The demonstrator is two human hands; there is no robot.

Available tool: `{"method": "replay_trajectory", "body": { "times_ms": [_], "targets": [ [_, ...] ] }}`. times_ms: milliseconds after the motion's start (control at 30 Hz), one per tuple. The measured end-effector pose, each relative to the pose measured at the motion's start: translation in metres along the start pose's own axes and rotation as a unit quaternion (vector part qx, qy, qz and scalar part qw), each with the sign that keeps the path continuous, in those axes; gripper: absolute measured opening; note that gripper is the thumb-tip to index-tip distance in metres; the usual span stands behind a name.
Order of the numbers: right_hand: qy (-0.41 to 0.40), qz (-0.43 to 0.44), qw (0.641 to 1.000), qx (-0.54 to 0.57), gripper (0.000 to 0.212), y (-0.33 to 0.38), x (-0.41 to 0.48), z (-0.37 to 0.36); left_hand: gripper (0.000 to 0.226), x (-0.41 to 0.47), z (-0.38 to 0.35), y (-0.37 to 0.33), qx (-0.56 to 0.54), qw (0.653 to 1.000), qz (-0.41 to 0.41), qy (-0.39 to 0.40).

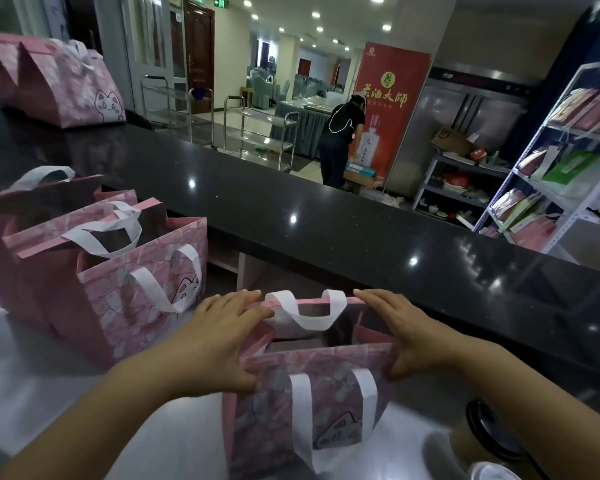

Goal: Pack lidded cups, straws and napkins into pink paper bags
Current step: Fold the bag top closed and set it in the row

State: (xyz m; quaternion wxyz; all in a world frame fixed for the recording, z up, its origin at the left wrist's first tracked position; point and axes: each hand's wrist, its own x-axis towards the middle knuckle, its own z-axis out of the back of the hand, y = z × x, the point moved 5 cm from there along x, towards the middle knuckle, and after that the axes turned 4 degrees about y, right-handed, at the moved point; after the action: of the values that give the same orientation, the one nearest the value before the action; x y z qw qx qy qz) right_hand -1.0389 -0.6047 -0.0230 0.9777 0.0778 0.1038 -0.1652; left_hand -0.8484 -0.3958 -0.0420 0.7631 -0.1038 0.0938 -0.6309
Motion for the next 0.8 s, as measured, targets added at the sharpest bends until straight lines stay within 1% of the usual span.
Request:
{"method": "replay_trajectory", "body": {
  "times_ms": [100, 267, 367, 500, 567, 700, 800],
  "targets": [
    [-0.030, -0.011, 0.999, 0.036, 0.117, -0.002, 0.008, 0.000, 0.087, 0.004, 0.004, 0.004, -0.018, 1.000, 0.001, -0.019],
    [-0.065, -0.015, 0.980, 0.186, 0.074, -0.006, 0.012, -0.007, 0.053, 0.007, 0.005, 0.011, -0.091, 0.993, -0.029, -0.075],
    [-0.097, -0.006, 0.960, 0.261, 0.059, -0.007, 0.013, -0.013, 0.043, 0.006, 0.001, 0.016, -0.138, 0.983, -0.040, -0.115],
    [-0.121, -0.003, 0.938, 0.326, 0.052, -0.006, 0.013, -0.019, 0.050, 0.004, -0.005, 0.020, -0.191, 0.964, -0.038, -0.181],
    [-0.145, -0.002, 0.930, 0.339, 0.052, -0.006, 0.013, -0.022, 0.052, 0.004, -0.007, 0.022, -0.208, 0.954, -0.035, -0.213],
    [-0.190, -0.007, 0.933, 0.306, 0.060, -0.004, 0.011, -0.025, 0.047, 0.002, -0.008, 0.022, -0.210, 0.942, -0.027, -0.261],
    [-0.204, 0.005, 0.944, 0.258, 0.057, -0.002, 0.009, -0.027, 0.046, 0.002, -0.012, 0.023, -0.210, 0.940, -0.018, -0.267]
  ]
}}
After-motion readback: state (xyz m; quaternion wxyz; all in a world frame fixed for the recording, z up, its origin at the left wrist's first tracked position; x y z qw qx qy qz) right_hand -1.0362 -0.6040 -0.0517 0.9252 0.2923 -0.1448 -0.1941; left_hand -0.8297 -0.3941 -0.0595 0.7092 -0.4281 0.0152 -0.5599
